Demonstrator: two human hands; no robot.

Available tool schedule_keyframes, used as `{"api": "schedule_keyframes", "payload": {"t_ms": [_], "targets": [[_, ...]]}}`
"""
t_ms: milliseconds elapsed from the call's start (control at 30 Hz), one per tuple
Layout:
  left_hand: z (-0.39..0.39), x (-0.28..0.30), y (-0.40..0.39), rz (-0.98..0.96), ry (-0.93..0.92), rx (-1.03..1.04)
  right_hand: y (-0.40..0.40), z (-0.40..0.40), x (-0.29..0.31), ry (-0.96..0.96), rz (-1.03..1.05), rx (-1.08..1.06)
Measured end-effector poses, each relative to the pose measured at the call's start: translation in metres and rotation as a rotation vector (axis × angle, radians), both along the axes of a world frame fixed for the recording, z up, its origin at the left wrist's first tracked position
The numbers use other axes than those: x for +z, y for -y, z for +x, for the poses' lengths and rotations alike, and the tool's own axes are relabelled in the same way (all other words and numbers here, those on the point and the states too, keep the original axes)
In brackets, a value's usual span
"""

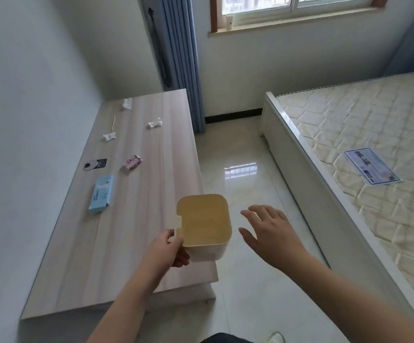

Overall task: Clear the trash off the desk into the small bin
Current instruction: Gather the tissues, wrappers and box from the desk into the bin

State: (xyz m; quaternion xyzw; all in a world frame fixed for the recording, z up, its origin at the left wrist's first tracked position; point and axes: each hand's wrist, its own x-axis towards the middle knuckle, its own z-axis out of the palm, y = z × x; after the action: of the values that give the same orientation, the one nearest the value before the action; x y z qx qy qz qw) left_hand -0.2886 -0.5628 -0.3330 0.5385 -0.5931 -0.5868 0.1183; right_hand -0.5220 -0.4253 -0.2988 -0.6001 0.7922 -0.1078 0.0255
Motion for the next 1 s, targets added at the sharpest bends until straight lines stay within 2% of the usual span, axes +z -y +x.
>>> {"api": "schedule_keyframes", "payload": {"t_ms": [233,500,700,833,1000], "targets": [[-0.094,0.008,-0.015,-0.003,0.003,0.005,-0.021,-0.093,0.004,0.008,0.043,-0.001],[-0.137,0.018,-0.019,0.024,0.005,0.057,-0.007,-0.141,0.007,0.02,0.076,0.028],[-0.148,0.023,0.006,-0.019,-0.04,0.076,0.03,-0.152,0.006,0.028,0.117,0.04],[-0.156,0.024,0.038,-0.073,-0.051,0.089,0.067,-0.159,0.009,-0.062,0.123,0.089],[-0.159,0.033,0.075,-0.087,-0.088,0.137,0.116,-0.17,0.027,-0.087,0.095,0.114]]}}
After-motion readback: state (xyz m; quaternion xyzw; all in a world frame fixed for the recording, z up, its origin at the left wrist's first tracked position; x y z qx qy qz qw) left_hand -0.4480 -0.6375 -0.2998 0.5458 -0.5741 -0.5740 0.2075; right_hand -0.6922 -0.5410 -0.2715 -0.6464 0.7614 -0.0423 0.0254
